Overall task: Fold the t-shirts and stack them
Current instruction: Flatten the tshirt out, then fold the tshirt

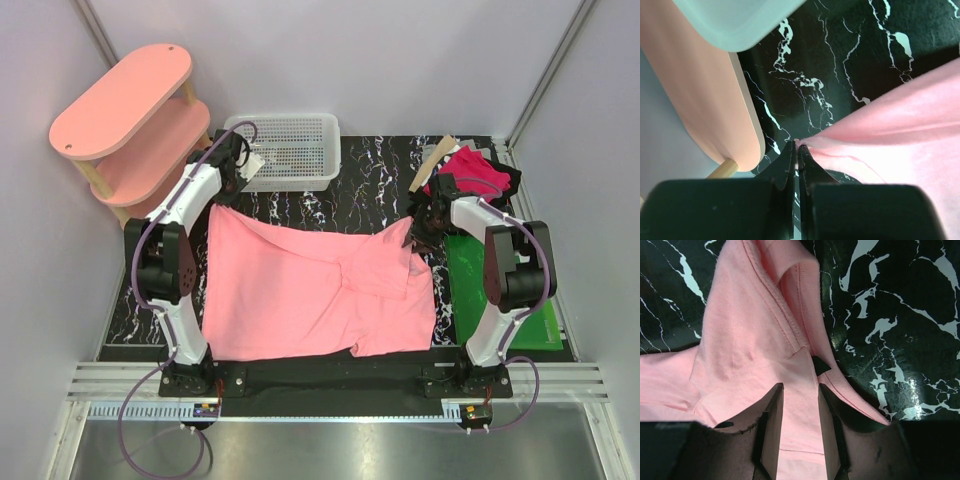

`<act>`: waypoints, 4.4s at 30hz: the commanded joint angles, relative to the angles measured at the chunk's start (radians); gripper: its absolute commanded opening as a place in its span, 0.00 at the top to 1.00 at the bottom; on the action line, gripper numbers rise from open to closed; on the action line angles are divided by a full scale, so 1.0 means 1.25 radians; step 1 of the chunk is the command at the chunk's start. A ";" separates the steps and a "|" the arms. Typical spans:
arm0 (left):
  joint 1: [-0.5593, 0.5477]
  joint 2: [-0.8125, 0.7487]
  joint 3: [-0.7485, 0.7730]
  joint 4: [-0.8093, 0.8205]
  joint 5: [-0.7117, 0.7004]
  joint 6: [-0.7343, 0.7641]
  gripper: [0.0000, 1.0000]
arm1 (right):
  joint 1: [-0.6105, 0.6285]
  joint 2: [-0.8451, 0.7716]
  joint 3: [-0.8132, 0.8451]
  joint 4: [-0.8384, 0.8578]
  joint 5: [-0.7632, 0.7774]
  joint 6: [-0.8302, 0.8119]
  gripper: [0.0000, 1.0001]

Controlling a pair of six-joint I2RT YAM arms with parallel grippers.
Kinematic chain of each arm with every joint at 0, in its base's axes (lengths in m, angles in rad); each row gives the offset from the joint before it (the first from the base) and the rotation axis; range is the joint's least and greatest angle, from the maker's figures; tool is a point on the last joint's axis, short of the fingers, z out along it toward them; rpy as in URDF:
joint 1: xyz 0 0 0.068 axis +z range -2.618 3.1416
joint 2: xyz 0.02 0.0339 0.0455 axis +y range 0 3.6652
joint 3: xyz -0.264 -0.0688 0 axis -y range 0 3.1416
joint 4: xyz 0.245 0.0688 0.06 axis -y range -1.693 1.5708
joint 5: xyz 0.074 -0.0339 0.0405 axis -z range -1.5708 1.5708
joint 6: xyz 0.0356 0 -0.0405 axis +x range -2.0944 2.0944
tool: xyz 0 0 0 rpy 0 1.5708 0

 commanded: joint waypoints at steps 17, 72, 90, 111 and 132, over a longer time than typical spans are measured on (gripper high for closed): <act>-0.011 -0.067 -0.011 0.022 0.006 -0.005 1.00 | 0.005 0.040 0.034 0.026 -0.023 -0.012 0.88; 0.018 -0.248 -0.124 0.103 -0.067 0.119 1.00 | 0.002 -0.278 0.244 -0.228 -0.053 0.013 1.00; 0.009 -0.653 -0.552 0.079 -0.008 0.067 1.00 | 0.002 -0.622 -0.056 -0.326 -0.107 0.029 1.00; 0.013 -0.286 -0.325 0.131 -0.038 0.059 1.00 | 0.003 -0.318 -0.043 -0.107 -0.042 0.014 1.00; 0.030 -0.303 -0.366 0.157 -0.074 0.088 1.00 | 0.002 -0.318 0.088 -0.165 -0.074 0.014 1.00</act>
